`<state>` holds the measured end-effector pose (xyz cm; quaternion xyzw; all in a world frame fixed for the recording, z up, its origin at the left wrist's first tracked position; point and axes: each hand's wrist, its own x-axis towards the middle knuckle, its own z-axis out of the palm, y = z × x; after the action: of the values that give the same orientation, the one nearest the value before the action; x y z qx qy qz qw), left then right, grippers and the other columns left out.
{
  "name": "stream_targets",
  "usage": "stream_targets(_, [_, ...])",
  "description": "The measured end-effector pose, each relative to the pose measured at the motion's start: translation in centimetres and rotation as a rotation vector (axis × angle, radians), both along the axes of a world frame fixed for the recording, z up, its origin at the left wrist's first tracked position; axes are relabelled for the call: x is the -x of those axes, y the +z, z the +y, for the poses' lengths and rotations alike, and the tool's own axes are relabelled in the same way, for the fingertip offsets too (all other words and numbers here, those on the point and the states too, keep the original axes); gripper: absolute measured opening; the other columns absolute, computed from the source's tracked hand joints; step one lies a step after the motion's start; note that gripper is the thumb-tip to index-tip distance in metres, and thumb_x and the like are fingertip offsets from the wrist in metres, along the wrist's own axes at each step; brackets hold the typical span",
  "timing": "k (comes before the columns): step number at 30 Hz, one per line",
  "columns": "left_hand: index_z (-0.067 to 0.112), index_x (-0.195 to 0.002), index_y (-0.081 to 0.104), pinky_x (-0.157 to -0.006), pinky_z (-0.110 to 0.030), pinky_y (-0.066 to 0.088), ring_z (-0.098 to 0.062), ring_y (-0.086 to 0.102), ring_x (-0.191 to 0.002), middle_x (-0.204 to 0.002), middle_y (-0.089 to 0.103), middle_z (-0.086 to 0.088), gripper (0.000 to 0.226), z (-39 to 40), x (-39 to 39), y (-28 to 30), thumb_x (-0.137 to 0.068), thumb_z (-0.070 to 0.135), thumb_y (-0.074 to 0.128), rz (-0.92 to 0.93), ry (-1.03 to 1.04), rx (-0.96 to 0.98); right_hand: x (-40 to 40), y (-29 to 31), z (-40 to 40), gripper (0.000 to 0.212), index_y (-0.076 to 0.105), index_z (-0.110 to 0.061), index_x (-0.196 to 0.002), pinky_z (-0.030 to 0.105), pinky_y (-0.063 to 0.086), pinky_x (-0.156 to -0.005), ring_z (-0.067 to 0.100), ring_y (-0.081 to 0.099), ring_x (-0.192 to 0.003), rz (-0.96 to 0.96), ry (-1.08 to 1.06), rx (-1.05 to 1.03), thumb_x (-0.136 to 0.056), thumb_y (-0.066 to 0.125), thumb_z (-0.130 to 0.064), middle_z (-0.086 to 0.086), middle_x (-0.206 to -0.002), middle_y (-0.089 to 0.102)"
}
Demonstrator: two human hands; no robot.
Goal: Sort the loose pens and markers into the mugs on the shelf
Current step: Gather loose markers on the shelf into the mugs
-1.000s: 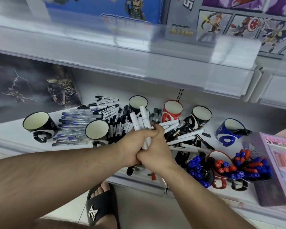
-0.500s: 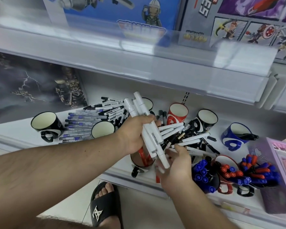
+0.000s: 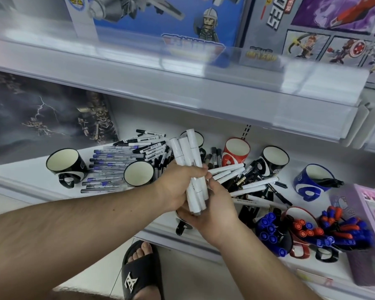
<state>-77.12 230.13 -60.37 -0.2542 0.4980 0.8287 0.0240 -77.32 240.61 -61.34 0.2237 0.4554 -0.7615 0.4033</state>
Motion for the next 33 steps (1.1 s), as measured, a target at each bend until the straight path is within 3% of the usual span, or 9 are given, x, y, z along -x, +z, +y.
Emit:
stream_targets(7, [0.014, -0.099, 0.065, -0.075, -0.028, 0.052, -0.015, 0.063, -0.080, -0.090, 0.069, -0.004, 0.020, -7.1, -0.6, -1.0, -0.083, 0.006, 0.072, 0.024, 0.007, 0.653, 2.2, -0.3, 0.2, 0.019, 0.066, -0.018, -0.109, 0.028, 0.047, -0.066, 0.015, 0.062, -0.072, 0.435, 0.066, -0.398, -0.090, 0.063, -0.021, 0.004, -0.099, 0.068])
stream_targets(10, [0.028, -0.100, 0.056, -0.064, -0.018, 0.045, -0.010, 0.061, -0.077, -0.087, 0.064, 0.009, 0.029, -10.1, -1.0, -2.0, -0.082, 0.010, 0.070, 0.079, -0.159, 1.052, 2.5, 1.2, -2.6, 0.052, 0.055, -0.025, -0.127, 0.029, 0.047, -0.072, 0.017, 0.064, -0.091, 0.740, 0.299, -0.411, -0.080, 0.075, -0.015, -0.005, -0.115, 0.063])
stream_targets(13, [0.021, -0.099, 0.057, -0.061, -0.014, 0.040, -0.019, 0.061, -0.080, -0.091, 0.065, 0.003, 0.018, -12.1, -0.6, -3.5, -0.084, 0.012, 0.062, 0.093, -0.350, 1.419, 3.0, 2.2, -5.9, 0.075, 0.046, -0.033, -0.134, 0.031, 0.051, -0.086, 0.011, 0.062, -0.102, 0.948, 0.409, -0.392, -0.070, 0.083, -0.033, -0.015, -0.115, 0.060])
stream_targets(15, [0.013, -0.102, 0.060, -0.070, -0.026, 0.048, -0.024, 0.063, -0.081, -0.091, 0.065, -0.001, 0.020, -12.8, -0.4, -4.2, -0.083, 0.009, 0.059, 0.165, -0.351, 1.397, 3.2, 2.3, -7.7, 0.073, 0.051, -0.035, -0.130, 0.027, 0.051, -0.086, 0.006, 0.061, -0.099, 1.146, 0.497, -0.578, -0.066, 0.081, -0.051, -0.015, -0.111, 0.062])
stream_targets(17, [0.013, -0.104, 0.062, -0.073, -0.023, 0.047, -0.018, 0.061, -0.084, -0.090, 0.063, 0.006, 0.024, -13.3, -0.2, -4.2, -0.082, 0.002, 0.061, 0.210, -0.336, 1.376, 3.3, 2.0, -9.1, 0.063, 0.060, -0.034, -0.118, 0.028, 0.052, -0.083, 0.008, 0.062, -0.094, 1.323, 0.543, -0.767, -0.064, 0.076, -0.061, -0.012, -0.103, 0.066])
stream_targets(21, [0.016, -0.120, 0.056, -0.072, -0.022, 0.043, -0.015, 0.060, -0.089, -0.105, 0.063, 0.003, 0.038, -13.9, 1.2, -4.4, -0.082, 0.016, 0.054, 0.101, -0.371, 1.515, 4.4, 1.1, -11.2, 0.030, 0.070, -0.027, -0.101, 0.025, 0.049, -0.076, 0.013, 0.061, -0.086, 1.350, 0.420, -0.785, -0.077, 0.074, -0.045, -0.007, -0.090, 0.065])
stream_targets(25, [0.017, -0.124, 0.050, -0.071, -0.028, 0.045, -0.016, 0.058, -0.085, -0.101, 0.064, 0.003, 0.058, -13.8, 1.5, -5.0, -0.071, 0.035, 0.062, 0.000, -0.300, 1.342, 5.7, 0.4, -12.8, 0.005, 0.067, -0.025, -0.076, 0.025, 0.044, -0.059, 0.013, 0.053, -0.068, 1.352, 0.402, -0.771, -0.078, 0.068, -0.029, -0.010, -0.066, 0.054])
stream_targets(29, [0.015, -0.124, 0.046, -0.070, -0.026, 0.043, -0.012, 0.056, -0.085, -0.095, 0.055, 0.009, 0.062, -14.1, 1.4, -5.4, -0.072, 0.027, 0.079, -0.103, -0.341, 1.251, 6.3, -1.1, -13.3, 0.003, 0.069, -0.024, -0.081, 0.021, 0.032, -0.053, 0.009, 0.046, -0.063, 1.377, 0.430, -0.771, -0.080, 0.067, -0.026, -0.003, -0.074, 0.052])
stream_targets(33, [0.025, -0.146, 0.029, -0.080, -0.034, 0.054, -0.022, 0.054, -0.112, -0.138, 0.044, 0.001, 0.095, -16.1, 0.2, -6.1, -0.067, 0.021, 0.081, -0.297, -0.291, 1.041, 6.8, -2.9, -12.9, 0.013, 0.073, -0.019, -0.092, 0.022, 0.033, -0.057, 0.005, 0.046, -0.062, 1.391, 0.363, -0.783, -0.081, 0.068, -0.021, -0.002, -0.081, 0.056])
